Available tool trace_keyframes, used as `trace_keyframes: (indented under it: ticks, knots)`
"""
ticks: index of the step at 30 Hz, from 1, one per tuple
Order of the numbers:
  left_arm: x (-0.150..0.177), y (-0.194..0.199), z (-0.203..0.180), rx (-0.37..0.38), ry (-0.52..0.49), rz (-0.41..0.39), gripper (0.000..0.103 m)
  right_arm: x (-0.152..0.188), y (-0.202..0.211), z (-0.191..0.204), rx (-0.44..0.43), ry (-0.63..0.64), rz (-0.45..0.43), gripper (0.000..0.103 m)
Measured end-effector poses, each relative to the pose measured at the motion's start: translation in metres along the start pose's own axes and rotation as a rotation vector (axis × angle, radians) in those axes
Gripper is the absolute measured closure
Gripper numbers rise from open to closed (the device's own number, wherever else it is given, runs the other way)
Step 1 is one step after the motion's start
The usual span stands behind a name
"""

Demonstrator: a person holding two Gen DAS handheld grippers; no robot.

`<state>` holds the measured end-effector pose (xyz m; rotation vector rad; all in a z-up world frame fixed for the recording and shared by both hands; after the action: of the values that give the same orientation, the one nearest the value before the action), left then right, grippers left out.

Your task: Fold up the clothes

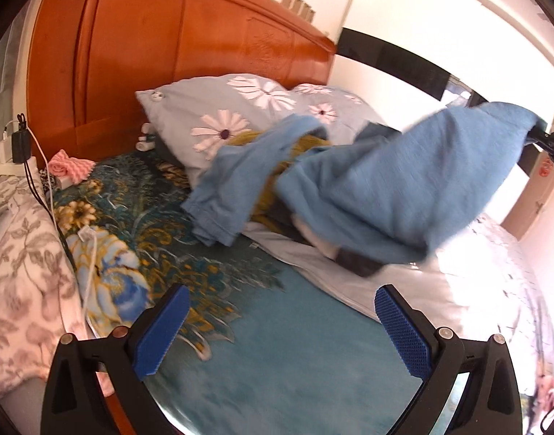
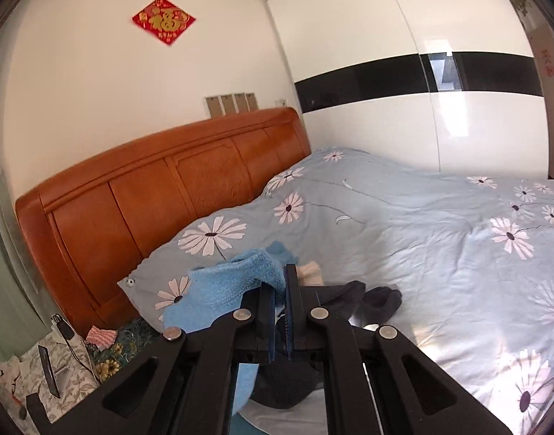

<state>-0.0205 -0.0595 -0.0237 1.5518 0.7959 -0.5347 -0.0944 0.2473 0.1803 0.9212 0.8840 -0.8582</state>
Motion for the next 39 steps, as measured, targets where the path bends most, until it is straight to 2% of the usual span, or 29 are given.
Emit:
trace_keyframes:
  ticks: [3, 8, 9, 12, 15, 17, 22, 24, 26, 28, 30, 31, 32, 35, 37, 39]
  knots:
    - [0.016, 0.022, -0.031, 0.049, -0.03, 0.005, 0.0, -0.006, 0.06, -0.011, 0.015, -0.002, -0.028, 0.099]
    - [0.037, 0.049, -0.098, 0.105, -0.111, 0.017, 0.0, -0.002, 0.158, -0.033, 0.07, 0.094, -0.011, 0.099]
    - [0.041, 0.058, -0.115, 0.142, -0.118, 0.01, 0.0, 0.0, 0.177, -0.039, 0.079, 0.109, -0.004, 0.099]
    - [0.056, 0.072, -0.157, 0.192, -0.155, 0.004, 0.0, 0.015, 0.231, -0.071, 0.116, 0.122, 0.028, 0.099]
    - [0.083, 0.073, -0.204, 0.216, -0.218, 0.052, 0.0, 0.039, 0.28, -0.128, 0.166, 0.057, 0.035, 0.099]
    - [0.099, 0.071, -0.231, 0.231, -0.251, 0.087, 0.0, 0.069, 0.306, -0.183, 0.225, -0.019, 0.054, 0.098]
    - [0.139, 0.072, -0.302, 0.24, -0.384, 0.12, 0.0, 0.177, 0.358, -0.329, 0.465, -0.249, 0.135, 0.098]
    - [0.156, 0.065, -0.327, 0.249, -0.436, 0.15, 0.0, 0.226, 0.376, -0.376, 0.55, -0.337, 0.181, 0.097]
    - [0.174, 0.056, -0.351, 0.26, -0.481, 0.179, 0.0, 0.26, 0.384, -0.398, 0.582, -0.395, 0.209, 0.095]
    - [0.187, 0.047, -0.375, 0.269, -0.519, 0.194, 0.0, 0.28, 0.394, -0.41, 0.624, -0.411, 0.213, 0.095]
    - [0.191, 0.039, -0.393, 0.275, -0.552, 0.197, 0.0, 0.284, 0.406, -0.403, 0.649, -0.381, 0.195, 0.074]
    - [0.194, 0.034, -0.408, 0.28, -0.574, 0.194, 0.0, 0.286, 0.411, -0.4, 0.662, -0.366, 0.186, 0.049]
    - [0.196, 0.029, -0.423, 0.287, -0.598, 0.19, 0.0, 0.284, 0.416, -0.395, 0.679, -0.338, 0.17, 0.041]
    - [0.202, 0.014, -0.477, 0.315, -0.687, 0.17, 0.0, 0.28, 0.425, -0.377, 0.727, -0.297, 0.131, 0.041]
    - [0.207, 0.003, -0.516, 0.33, -0.751, 0.14, 0.0, 0.282, 0.414, -0.354, 0.663, -0.304, 0.091, 0.041]
    - [0.212, -0.007, -0.548, 0.352, -0.79, 0.131, 0.0, 0.293, 0.385, -0.34, 0.582, -0.32, 0.098, 0.041]
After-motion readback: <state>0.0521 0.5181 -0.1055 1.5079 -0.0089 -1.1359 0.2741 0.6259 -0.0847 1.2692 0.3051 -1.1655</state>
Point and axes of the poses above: each gripper's, at about its wrist camera, not at the fingertips, and y roughly against the way its jaws point, z to its left, x to its underside, the point moved 9 cm from there along -y, roughly the way its jaws point, and after that the axes turned 14 degrees about -x, right-handed, at the moved point
